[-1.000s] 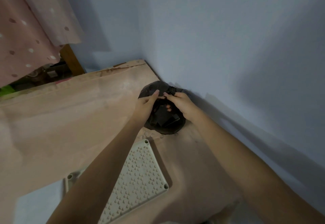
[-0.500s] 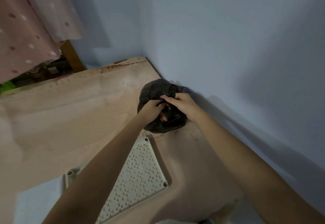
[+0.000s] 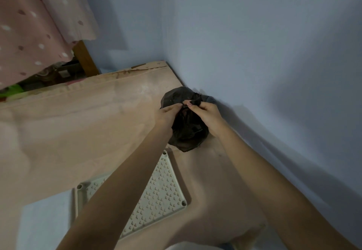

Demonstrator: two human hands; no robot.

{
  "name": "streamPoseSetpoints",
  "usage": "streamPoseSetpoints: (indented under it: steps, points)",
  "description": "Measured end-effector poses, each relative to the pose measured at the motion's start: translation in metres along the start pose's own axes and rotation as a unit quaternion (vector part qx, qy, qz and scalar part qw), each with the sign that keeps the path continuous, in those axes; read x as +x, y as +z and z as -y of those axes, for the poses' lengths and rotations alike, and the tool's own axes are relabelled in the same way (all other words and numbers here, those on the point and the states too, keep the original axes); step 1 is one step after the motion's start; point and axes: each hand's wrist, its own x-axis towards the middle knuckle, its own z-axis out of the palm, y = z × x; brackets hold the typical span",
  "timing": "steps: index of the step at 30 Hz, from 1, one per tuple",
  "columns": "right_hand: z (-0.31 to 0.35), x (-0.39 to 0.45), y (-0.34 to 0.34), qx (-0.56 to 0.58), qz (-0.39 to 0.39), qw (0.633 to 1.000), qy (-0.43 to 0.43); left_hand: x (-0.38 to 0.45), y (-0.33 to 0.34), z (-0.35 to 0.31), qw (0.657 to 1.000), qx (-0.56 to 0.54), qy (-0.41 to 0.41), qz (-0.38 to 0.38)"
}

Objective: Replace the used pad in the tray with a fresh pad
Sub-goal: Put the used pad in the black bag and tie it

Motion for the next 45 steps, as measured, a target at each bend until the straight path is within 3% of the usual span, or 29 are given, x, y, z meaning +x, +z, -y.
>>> streamPoseSetpoints:
  steps: [3, 8, 18, 27, 31, 41, 43, 45]
  points:
    - [-0.003, 0.000, 0.004, 0.007, -0.024, 1.000, 0.007, 0.005, -0.006, -0.004, 0.999, -0.012, 0.026, -0.033]
    - [-0.013, 0.000, -0.011, 0.118, -0.086, 0.989, 0.019, 0.015, -0.027, -0.010, 0.997, -0.057, 0.029, -0.042]
    - [-0.035, 0.003, -0.056, 0.144, -0.145, 0.977, 0.053, 0.044, -0.064, -0.013, 0.994, -0.087, -0.017, -0.057]
    - [-0.053, 0.006, -0.065, 0.325, -0.220, 0.911, 0.127, 0.090, -0.092, -0.010, 0.985, -0.124, -0.060, -0.105]
    - [-0.059, -0.001, -0.068, 0.346, -0.253, 0.890, 0.154, 0.111, -0.116, -0.009, 0.979, -0.136, -0.076, -0.129]
    - [-0.083, 0.012, -0.076, 0.361, -0.304, 0.867, 0.161, 0.131, -0.120, -0.003, 0.982, -0.102, -0.081, -0.140]
    - [-0.087, 0.015, -0.075, 0.350, -0.303, 0.870, 0.168, 0.133, -0.113, 0.002, 0.984, -0.049, -0.055, -0.163]
    - [-0.089, 0.013, -0.067, 0.331, -0.264, 0.882, 0.208, 0.136, -0.105, 0.009, 0.977, 0.076, -0.024, -0.198]
